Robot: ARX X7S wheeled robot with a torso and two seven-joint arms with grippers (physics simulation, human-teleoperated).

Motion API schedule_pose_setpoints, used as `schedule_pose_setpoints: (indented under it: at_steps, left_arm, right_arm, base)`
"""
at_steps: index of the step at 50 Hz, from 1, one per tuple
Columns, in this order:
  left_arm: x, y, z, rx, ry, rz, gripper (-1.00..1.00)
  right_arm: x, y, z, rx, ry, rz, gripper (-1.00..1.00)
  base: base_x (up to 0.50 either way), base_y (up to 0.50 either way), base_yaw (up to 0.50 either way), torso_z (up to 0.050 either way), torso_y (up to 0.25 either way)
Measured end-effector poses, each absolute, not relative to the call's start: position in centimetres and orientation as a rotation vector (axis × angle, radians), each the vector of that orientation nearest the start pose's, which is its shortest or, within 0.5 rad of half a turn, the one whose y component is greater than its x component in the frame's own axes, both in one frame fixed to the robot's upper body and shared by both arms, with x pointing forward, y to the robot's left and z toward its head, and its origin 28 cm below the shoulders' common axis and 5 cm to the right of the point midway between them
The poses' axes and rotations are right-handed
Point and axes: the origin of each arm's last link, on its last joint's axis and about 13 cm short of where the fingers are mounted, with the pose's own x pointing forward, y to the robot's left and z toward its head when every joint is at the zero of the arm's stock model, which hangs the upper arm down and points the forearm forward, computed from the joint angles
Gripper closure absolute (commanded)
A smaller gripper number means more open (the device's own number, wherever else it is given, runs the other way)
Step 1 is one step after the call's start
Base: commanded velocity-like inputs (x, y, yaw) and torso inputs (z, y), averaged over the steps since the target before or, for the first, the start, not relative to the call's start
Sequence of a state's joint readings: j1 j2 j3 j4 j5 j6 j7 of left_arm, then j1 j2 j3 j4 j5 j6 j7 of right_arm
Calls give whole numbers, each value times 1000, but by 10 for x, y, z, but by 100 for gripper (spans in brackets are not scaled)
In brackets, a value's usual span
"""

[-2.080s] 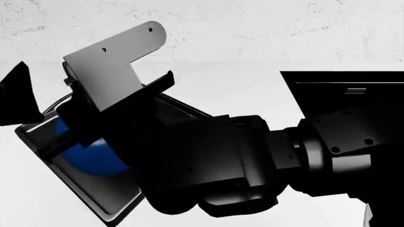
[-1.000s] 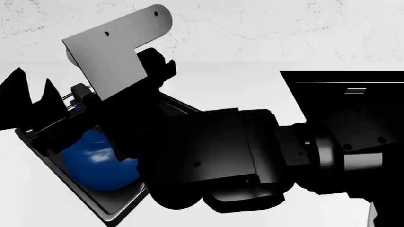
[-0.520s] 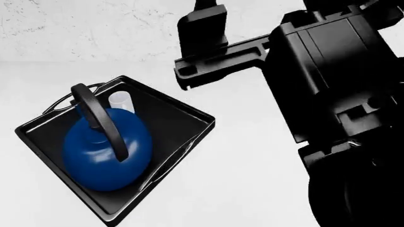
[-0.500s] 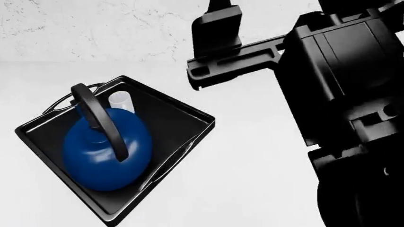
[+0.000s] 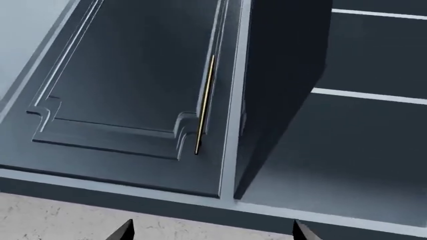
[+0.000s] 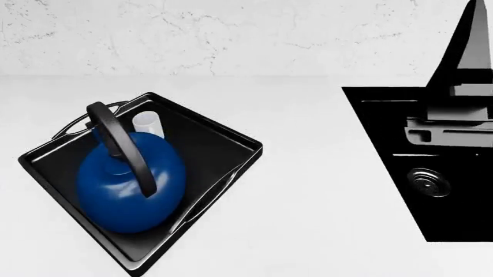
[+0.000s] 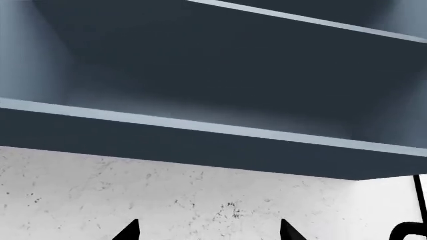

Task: Pick the kettle from the counter and place it on the tray. Then pick the mug from the cabinet and place it on the tray. Then close the cabinet doors.

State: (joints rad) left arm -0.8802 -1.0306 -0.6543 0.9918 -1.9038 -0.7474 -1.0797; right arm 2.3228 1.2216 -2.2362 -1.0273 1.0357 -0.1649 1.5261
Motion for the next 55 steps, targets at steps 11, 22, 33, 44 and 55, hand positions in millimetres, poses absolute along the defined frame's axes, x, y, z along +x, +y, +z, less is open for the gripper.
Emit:
schedule_pose_setpoints:
  at_steps: [11, 22, 33, 44, 55]
  left_arm:
    - [86, 277, 345, -116, -882, 69, -100]
    - [79, 282, 339, -121, -882, 96, -100]
    - [76, 294, 329, -145, -832, 183, -100]
    - [74, 315, 330, -174, -805, 366, -100]
    - [72, 326, 378, -136, -865, 404, -100]
  right_arm:
    - [134, -124, 283, -106, -684, -151, -100]
    - [133, -125, 281, -100, -678, -159, -100]
    - [133, -124, 283, -101, -671, -158, -100]
    - [133, -122, 286, -103, -667, -157, -100]
    - [134, -121, 287, -105, -667, -155, -100]
  base:
    - [0, 0, 0, 0, 0]
    - [0, 0, 0, 0, 0]
    - [0, 0, 0, 0, 0]
    - [0, 0, 0, 0, 0]
    - [0, 0, 0, 0, 0]
